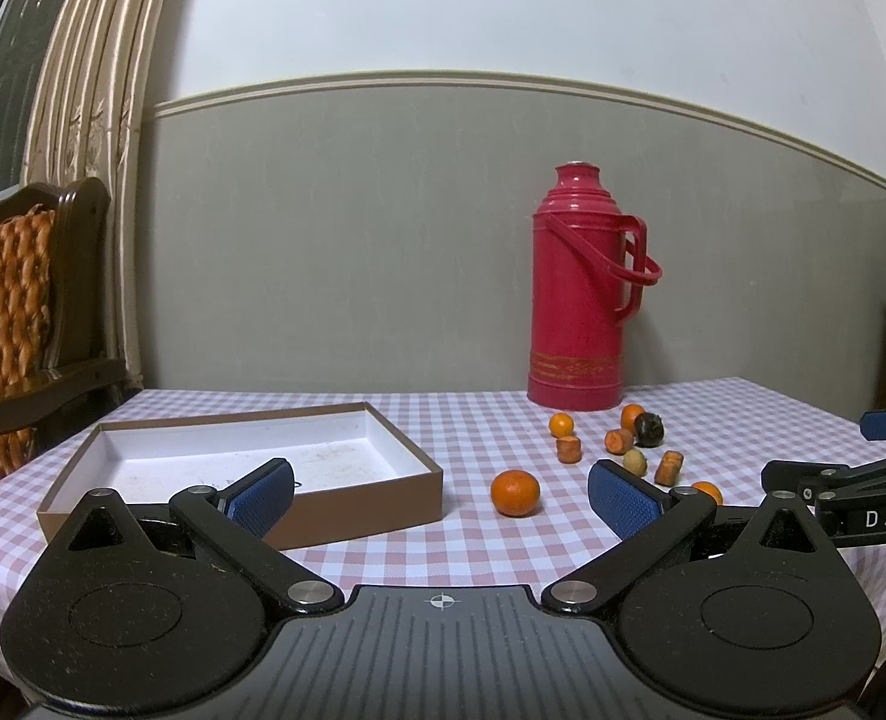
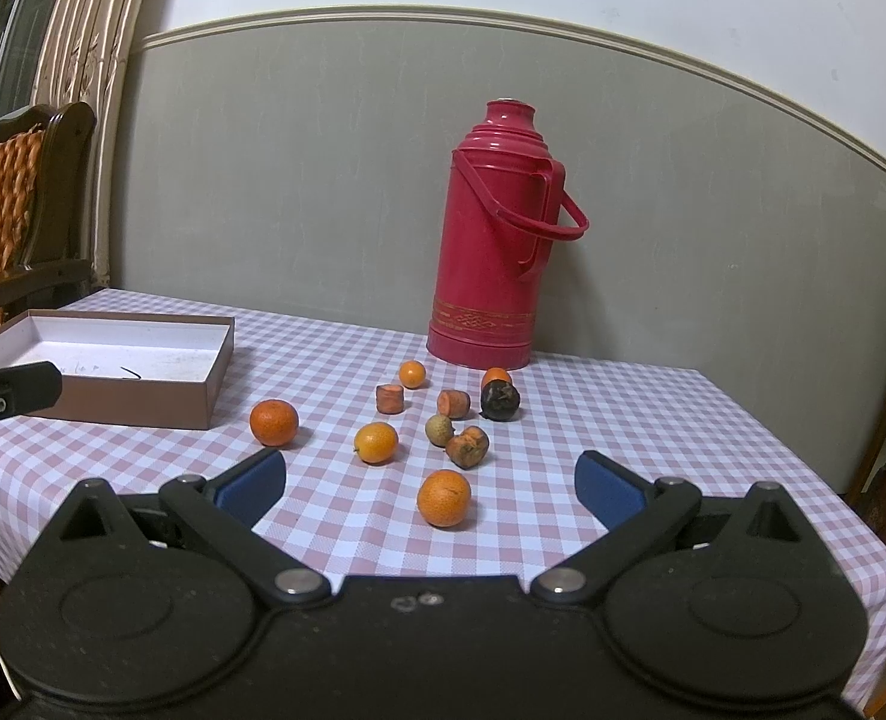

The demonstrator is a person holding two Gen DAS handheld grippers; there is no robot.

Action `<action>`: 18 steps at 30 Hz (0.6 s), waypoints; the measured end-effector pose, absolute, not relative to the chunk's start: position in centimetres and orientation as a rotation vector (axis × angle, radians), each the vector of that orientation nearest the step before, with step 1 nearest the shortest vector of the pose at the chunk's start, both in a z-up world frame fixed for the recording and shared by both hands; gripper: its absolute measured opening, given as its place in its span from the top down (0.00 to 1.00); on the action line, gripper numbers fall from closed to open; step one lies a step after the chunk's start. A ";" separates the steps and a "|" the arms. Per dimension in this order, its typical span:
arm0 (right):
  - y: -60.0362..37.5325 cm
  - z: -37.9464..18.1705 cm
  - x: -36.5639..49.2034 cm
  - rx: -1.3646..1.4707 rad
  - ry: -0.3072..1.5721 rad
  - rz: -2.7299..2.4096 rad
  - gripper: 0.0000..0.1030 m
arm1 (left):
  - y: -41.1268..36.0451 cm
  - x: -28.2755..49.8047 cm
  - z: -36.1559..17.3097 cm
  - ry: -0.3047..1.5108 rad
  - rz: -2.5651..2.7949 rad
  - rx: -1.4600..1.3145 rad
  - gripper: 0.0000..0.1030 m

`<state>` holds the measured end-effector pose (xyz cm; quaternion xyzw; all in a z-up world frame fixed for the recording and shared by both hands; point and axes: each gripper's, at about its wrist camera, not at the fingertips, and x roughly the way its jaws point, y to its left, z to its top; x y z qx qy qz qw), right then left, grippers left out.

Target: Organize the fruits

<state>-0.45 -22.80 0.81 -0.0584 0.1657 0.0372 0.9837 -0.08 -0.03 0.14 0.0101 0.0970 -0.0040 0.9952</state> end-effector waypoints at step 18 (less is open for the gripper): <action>-22.9 0.8 -0.5 -0.123 0.333 0.075 0.06 | -0.2 0.0 0.1 0.193 -0.009 0.023 0.00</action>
